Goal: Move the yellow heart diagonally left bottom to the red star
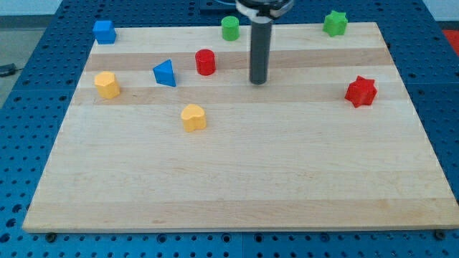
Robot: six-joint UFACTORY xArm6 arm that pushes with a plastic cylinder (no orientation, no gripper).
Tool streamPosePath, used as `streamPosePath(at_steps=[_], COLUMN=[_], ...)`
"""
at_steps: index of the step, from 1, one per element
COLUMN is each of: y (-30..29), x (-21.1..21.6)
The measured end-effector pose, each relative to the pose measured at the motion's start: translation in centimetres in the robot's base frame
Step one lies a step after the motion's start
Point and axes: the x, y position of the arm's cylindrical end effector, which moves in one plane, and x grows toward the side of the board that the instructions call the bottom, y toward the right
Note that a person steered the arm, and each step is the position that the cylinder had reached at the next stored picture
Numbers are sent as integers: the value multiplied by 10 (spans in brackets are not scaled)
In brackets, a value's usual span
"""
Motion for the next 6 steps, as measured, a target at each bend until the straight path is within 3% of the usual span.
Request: streamPosePath(at_steps=[4,6], y=[-117,-109], x=[30,89])
